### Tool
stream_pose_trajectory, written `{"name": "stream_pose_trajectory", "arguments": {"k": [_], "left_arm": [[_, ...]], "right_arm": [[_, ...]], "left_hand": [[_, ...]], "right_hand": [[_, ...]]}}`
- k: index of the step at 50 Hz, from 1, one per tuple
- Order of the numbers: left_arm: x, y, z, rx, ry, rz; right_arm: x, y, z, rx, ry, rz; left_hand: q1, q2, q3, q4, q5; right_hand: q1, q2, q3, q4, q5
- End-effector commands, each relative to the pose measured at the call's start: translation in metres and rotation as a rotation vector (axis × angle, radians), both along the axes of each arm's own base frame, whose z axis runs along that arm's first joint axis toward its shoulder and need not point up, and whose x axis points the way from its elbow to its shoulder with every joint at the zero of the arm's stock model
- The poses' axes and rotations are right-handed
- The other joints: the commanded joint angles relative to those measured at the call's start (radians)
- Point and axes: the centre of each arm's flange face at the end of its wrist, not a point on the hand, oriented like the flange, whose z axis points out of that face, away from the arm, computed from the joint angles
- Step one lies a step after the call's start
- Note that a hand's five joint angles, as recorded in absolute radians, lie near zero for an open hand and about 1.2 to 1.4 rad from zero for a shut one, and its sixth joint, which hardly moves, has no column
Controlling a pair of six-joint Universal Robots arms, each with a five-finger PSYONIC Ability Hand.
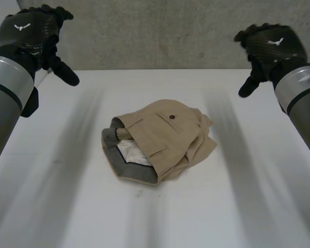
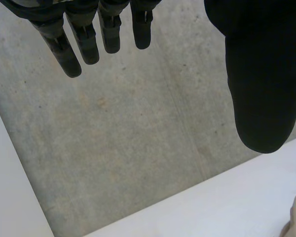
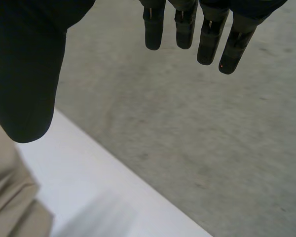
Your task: Fold the shorts.
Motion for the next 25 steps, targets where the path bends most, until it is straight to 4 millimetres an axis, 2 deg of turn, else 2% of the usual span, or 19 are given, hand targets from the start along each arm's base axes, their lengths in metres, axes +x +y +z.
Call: {"name": "stream_pose_trajectory", "arguments": {"k": [1,4,5,9,15,21,25], "left_arm": [[-0.004,-0.006,-0.022,0.058,-0.034,-0.007],[-0.007,-0.010,-0.039,0.104,-0.054,-0.034],[-0.009,-0.010,-0.048,0.130,-0.066,-0.054],[-0.004,-0.014,-0.063,0.173,-0.080,-0.063],[0.008,-0.022,-0.082,0.202,-0.084,-0.048],[0.011,-0.017,-0.096,0.219,-0.089,-0.048],[0.018,-0.020,-0.106,0.232,-0.093,-0.024]], "right_arm": [[0.019,0.032,-0.022,0.050,0.214,0.293],[0.025,0.043,-0.036,0.077,0.254,0.389],[0.030,0.052,-0.042,0.090,0.261,0.439],[0.049,0.073,-0.059,0.095,0.276,0.530],[0.073,0.084,-0.094,0.083,0.285,0.590],[0.093,0.106,-0.121,0.113,0.309,0.660],[0.098,0.103,-0.132,0.109,0.323,0.616]], "left_hand": [[-0.023,-0.028,-0.030,-0.026,-0.044],[-0.017,-0.022,-0.024,-0.020,-0.038],[-0.017,-0.022,-0.024,-0.020,-0.038],[-0.017,-0.022,-0.024,-0.020,-0.038],[-0.009,-0.013,-0.015,-0.011,-0.029],[-0.009,-0.013,-0.015,-0.011,-0.029],[-0.009,-0.013,-0.015,-0.011,-0.029]], "right_hand": [[-0.025,-0.044,-0.036,-0.055,-0.066],[0.014,-0.004,0.004,-0.016,-0.026],[0.014,-0.004,0.004,-0.016,-0.026],[0.017,-0.001,0.007,-0.013,-0.023],[0.093,0.075,0.083,0.063,0.053],[0.128,0.110,0.118,0.098,0.088],[0.281,0.262,0.271,0.251,0.241]]}}
